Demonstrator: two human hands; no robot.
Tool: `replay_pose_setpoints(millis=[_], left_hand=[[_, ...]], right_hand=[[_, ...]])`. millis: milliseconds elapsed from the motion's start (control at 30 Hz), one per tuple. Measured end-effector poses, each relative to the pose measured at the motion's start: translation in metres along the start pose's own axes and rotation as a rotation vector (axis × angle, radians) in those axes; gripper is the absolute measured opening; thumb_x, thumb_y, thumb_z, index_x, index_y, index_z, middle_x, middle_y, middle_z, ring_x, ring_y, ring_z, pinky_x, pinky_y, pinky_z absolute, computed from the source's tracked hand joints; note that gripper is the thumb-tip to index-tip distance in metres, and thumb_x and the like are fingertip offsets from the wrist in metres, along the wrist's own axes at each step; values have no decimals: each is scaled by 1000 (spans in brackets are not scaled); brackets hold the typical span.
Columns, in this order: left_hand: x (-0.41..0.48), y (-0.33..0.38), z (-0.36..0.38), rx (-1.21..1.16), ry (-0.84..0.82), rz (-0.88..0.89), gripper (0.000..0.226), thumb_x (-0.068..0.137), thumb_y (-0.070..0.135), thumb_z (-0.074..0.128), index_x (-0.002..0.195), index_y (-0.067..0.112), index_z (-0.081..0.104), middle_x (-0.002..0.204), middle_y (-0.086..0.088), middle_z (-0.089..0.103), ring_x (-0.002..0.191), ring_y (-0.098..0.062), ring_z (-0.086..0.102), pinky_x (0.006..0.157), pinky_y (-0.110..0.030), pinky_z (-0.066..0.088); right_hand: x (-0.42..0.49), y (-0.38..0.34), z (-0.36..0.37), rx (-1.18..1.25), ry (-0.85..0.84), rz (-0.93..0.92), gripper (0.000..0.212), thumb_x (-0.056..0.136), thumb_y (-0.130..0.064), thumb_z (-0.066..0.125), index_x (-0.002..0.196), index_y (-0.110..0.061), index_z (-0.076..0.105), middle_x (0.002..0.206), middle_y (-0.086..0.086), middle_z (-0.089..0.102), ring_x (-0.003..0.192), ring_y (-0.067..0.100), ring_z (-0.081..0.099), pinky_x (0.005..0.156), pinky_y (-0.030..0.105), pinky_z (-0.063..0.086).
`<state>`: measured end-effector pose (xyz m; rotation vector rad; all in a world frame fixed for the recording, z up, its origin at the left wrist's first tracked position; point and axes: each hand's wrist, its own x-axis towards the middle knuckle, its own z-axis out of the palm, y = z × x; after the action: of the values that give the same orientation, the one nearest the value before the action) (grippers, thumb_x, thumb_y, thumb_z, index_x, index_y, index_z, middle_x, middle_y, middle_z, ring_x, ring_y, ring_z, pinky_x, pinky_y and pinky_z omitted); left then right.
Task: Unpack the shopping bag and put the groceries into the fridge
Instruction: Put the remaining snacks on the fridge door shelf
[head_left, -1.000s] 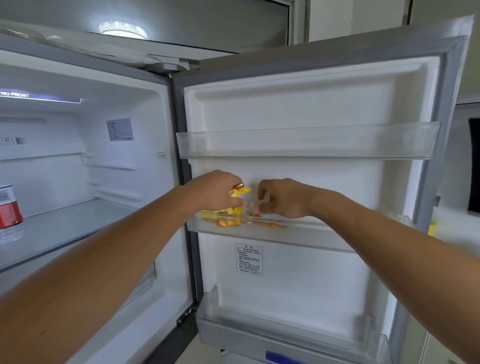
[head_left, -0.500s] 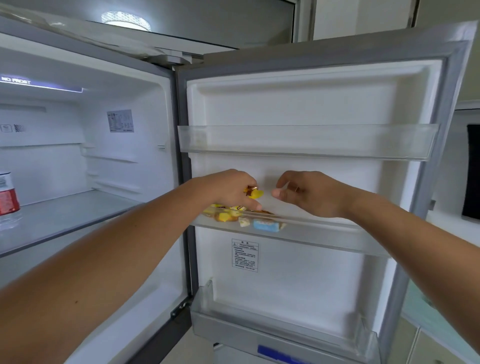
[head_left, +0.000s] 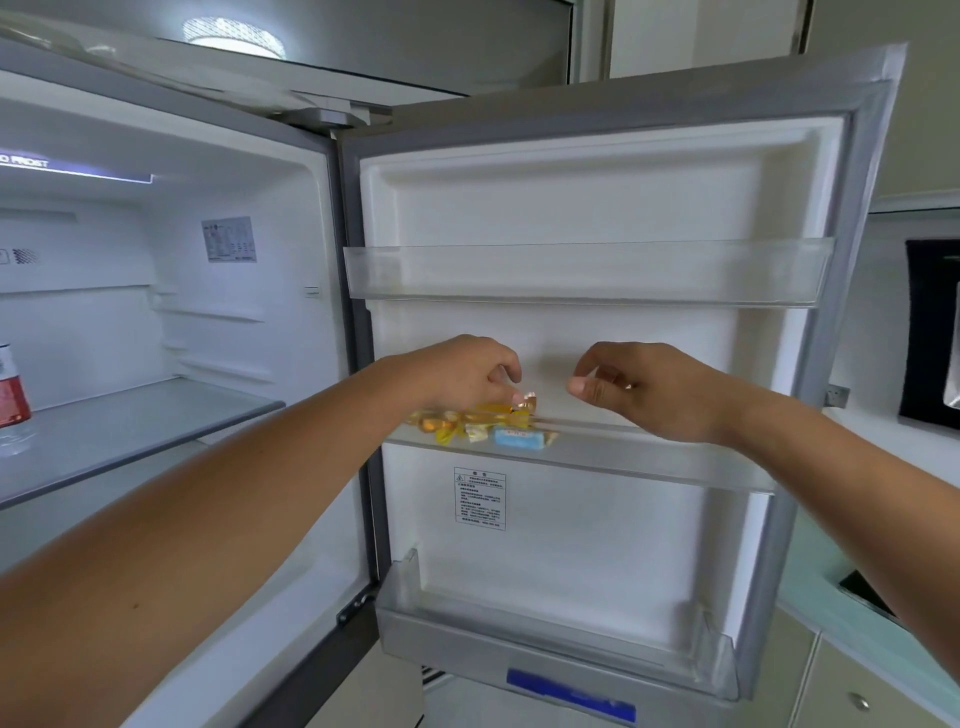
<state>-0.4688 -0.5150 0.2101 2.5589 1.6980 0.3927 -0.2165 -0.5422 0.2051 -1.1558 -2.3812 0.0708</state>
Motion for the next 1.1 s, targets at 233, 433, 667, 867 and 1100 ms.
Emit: replay_pose_setpoints(millis=[233, 433, 667, 867, 1100], left_hand=[[-13, 32, 12, -38, 95, 104, 35, 98, 46, 55, 123, 24, 64, 109, 6, 61, 105, -14, 60, 98, -39, 48], [-14, 79, 27, -39, 103, 242, 38, 97, 53, 53, 123, 27, 62, 116, 5, 57, 111, -17, 56, 99, -40, 46], [-3, 131, 62, -15, 66, 316, 41, 95, 53, 54, 127, 28, 59, 115, 4, 56, 107, -18, 56, 87, -35, 46], [-15, 163, 75, 62, 131, 331, 50, 95, 55, 53, 141, 36, 42, 125, 3, 59, 115, -20, 57, 96, -44, 46], [-36, 192, 75, 164, 112, 174, 57, 96, 59, 47, 146, 35, 35, 133, -2, 55, 117, -26, 55, 101, -46, 42]], right_hand=[[-31, 14, -5, -63, 20, 56, 65, 80, -74, 38, 115, -26, 62, 92, -9, 63, 85, 11, 59, 77, 27, 45], [-70, 28, -15, -145, 21, 135, 64, 84, -75, 39, 122, -27, 60, 103, -7, 64, 96, 13, 61, 87, 33, 50], [-118, 38, -19, -199, 110, 137, 56, 91, -69, 42, 120, -26, 62, 109, -4, 63, 103, 13, 56, 90, 38, 49], [-146, 42, -29, -166, 131, 127, 49, 97, -51, 54, 136, -22, 56, 128, -4, 60, 118, 13, 54, 98, 26, 40], [-162, 57, -48, -116, 124, 167, 54, 97, -52, 55, 140, -21, 52, 128, 1, 53, 84, 12, 52, 85, 27, 37]])
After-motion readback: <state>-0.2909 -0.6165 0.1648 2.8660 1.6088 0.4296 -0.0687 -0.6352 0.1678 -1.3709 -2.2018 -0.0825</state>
